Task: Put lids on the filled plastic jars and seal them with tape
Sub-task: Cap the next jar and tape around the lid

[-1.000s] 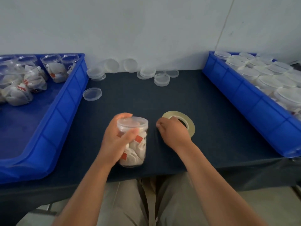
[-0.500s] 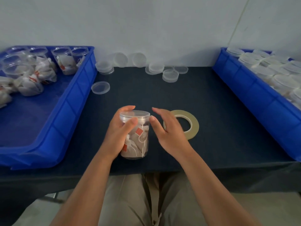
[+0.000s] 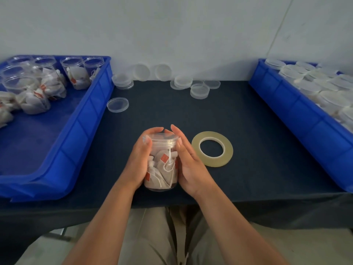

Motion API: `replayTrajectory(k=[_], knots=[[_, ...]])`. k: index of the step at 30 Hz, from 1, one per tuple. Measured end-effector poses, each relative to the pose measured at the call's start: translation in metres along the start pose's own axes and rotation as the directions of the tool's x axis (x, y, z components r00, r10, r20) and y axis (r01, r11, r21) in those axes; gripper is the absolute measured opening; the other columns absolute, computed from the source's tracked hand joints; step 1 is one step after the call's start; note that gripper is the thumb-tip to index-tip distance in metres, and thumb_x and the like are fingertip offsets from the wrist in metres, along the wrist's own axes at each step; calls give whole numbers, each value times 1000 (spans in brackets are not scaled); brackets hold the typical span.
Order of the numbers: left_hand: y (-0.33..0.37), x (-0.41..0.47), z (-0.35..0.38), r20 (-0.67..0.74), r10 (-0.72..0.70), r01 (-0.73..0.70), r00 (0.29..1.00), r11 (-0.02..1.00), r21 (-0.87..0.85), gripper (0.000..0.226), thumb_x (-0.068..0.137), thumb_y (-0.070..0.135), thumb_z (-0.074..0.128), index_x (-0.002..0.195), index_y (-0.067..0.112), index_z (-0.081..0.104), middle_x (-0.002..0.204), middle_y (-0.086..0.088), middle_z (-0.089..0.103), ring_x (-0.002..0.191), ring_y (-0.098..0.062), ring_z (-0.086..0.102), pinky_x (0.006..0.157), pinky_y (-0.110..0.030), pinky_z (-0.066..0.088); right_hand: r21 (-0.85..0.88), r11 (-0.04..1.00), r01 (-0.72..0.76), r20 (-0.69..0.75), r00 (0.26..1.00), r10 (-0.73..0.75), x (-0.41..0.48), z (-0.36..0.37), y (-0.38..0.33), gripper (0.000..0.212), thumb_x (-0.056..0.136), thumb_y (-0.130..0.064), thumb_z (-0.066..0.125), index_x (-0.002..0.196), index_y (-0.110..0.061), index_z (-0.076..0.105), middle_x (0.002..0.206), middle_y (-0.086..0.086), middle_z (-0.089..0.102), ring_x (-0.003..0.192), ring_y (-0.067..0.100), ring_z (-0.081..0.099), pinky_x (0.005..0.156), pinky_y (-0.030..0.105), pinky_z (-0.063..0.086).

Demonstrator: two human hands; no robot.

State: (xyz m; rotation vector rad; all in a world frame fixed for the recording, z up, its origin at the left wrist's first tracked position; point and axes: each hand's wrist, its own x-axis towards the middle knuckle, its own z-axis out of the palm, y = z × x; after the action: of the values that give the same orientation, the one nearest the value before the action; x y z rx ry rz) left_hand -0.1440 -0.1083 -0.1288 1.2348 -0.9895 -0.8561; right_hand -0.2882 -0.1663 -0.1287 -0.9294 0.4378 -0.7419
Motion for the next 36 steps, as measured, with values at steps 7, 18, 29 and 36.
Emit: replayTrajectory(k=[7,18,29,36], knots=[[4,-9,8,29,14,-18,999,993,115,62,104,71,19,145,41,53,130,17,69,123,-6,66,96,-21,56,-643,755,128,-59,975,-215,-18,-2,-28,45,102,-63,47,139,-42,62,129,-27,65,124,-4,60,97,14,51],[-12,-19,16,-65,120,-99,991,959,265,58,99,80,16,140,60,51,139,23,52,127,-4,56,101,-31,47,-992,110,-69,-79,993,-91,-59,-27,-124,94,58,-88,73,139,-54,39,112,-39,50,102,-12,55,80,21,48],[-19,-19,11,-149,1,42,989,956,289,36,103,58,30,104,59,66,116,23,64,106,0,65,87,-35,53,-834,452,-316,-550,538,-638,-88,-170,-332,111,49,-96,74,128,-20,62,123,1,66,95,15,75,74,41,66],[-19,-21,13,-142,61,-17,988,956,293,32,102,54,42,106,39,71,116,15,68,103,-3,68,80,-24,58,-747,421,-514,-659,488,-573,-98,-237,-354,114,66,-83,74,153,-17,46,144,6,55,103,24,71,78,43,64]])
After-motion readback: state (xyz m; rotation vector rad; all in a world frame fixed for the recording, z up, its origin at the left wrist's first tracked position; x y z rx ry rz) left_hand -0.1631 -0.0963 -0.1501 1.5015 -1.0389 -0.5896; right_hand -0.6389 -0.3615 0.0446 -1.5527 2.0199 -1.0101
